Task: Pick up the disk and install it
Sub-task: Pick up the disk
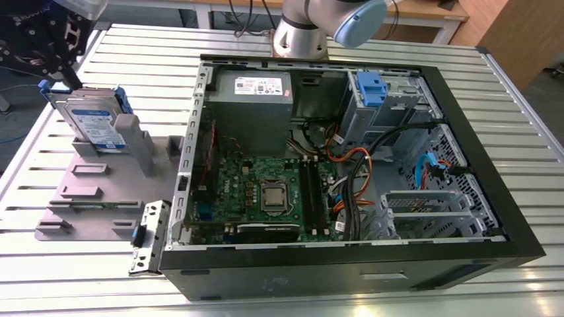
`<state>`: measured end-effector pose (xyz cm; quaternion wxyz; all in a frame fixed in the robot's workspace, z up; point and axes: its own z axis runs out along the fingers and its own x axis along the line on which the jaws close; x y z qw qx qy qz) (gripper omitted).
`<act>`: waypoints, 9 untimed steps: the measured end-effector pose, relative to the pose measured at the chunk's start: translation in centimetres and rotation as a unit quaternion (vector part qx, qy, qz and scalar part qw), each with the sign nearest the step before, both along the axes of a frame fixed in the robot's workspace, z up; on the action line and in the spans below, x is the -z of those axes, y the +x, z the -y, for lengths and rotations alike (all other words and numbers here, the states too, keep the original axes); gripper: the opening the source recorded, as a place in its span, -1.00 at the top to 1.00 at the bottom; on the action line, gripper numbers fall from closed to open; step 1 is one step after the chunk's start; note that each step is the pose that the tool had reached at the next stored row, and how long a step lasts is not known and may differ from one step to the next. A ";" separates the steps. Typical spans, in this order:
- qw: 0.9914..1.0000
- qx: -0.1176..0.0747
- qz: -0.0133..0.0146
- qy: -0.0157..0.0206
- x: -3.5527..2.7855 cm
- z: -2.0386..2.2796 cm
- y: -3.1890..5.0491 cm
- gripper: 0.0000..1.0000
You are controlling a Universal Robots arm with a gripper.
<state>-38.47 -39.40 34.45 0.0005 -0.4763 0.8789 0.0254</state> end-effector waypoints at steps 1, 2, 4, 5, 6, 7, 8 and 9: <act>1.000 -0.009 0.000 0.000 0.01 0.00 0.00 0.79; 1.000 -0.017 0.000 0.000 0.01 0.00 0.00 0.79; 0.999 -0.034 0.000 0.000 0.03 0.00 0.00 0.79; 0.999 -0.043 0.000 0.000 0.04 0.00 0.00 0.79; 0.999 -0.051 0.000 0.000 0.04 0.00 0.00 0.79; 0.998 -0.059 0.000 0.000 0.04 0.00 0.00 0.79; 0.998 -0.067 0.000 0.000 0.05 0.00 0.00 0.79; 0.997 -0.075 0.000 0.000 0.05 0.00 0.00 0.79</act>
